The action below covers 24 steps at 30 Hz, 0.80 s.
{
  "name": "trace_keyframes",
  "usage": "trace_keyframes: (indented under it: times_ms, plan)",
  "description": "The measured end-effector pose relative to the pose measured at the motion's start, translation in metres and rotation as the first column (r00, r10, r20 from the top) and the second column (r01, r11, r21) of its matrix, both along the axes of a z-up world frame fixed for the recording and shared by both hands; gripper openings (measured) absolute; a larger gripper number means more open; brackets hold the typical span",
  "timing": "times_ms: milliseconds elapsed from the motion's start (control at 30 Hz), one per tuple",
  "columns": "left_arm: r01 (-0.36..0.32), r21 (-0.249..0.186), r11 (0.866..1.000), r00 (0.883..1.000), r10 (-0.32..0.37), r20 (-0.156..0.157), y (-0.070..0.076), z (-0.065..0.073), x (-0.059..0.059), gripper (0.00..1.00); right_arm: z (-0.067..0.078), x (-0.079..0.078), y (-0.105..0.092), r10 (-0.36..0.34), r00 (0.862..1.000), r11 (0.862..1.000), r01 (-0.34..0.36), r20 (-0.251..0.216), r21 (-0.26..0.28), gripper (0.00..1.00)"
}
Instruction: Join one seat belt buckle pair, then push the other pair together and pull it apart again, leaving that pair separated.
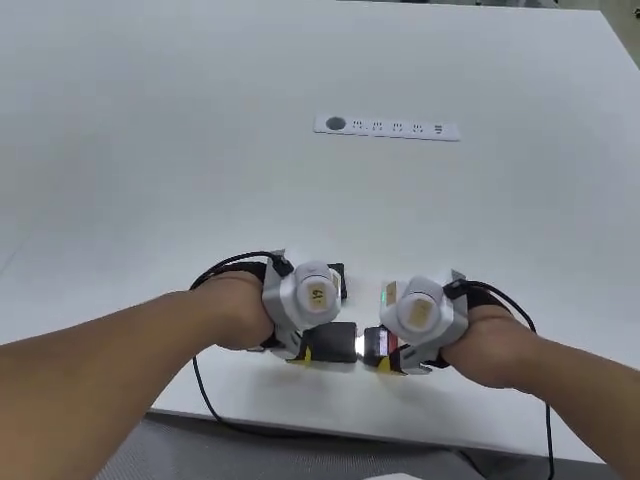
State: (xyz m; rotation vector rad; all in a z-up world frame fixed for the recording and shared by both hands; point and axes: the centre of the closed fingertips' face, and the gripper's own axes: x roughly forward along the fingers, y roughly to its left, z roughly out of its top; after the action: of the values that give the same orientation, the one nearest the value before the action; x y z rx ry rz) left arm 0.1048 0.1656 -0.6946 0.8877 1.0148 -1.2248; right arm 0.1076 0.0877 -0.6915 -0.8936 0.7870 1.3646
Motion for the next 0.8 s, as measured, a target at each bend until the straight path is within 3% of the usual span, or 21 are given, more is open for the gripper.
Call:
trace_keyframes:
  times_ms: [500,800]
  plan:
    - [0.002,0.002,1.000,1.000,-0.002,-0.005,-0.0004,0.0024,-0.0009,0.29,-0.0004,0.0013,-0.0020,-0.020,1.000,0.999,0.020,-0.023,0.036,0.32]
    - [0.008,0.016,1.000,1.000,-0.008,0.015,-0.0011,0.0013,-0.0002,0.29,-0.0011,0.0002,-0.0022,-0.037,0.999,0.998,0.039,-0.033,0.046,0.33]
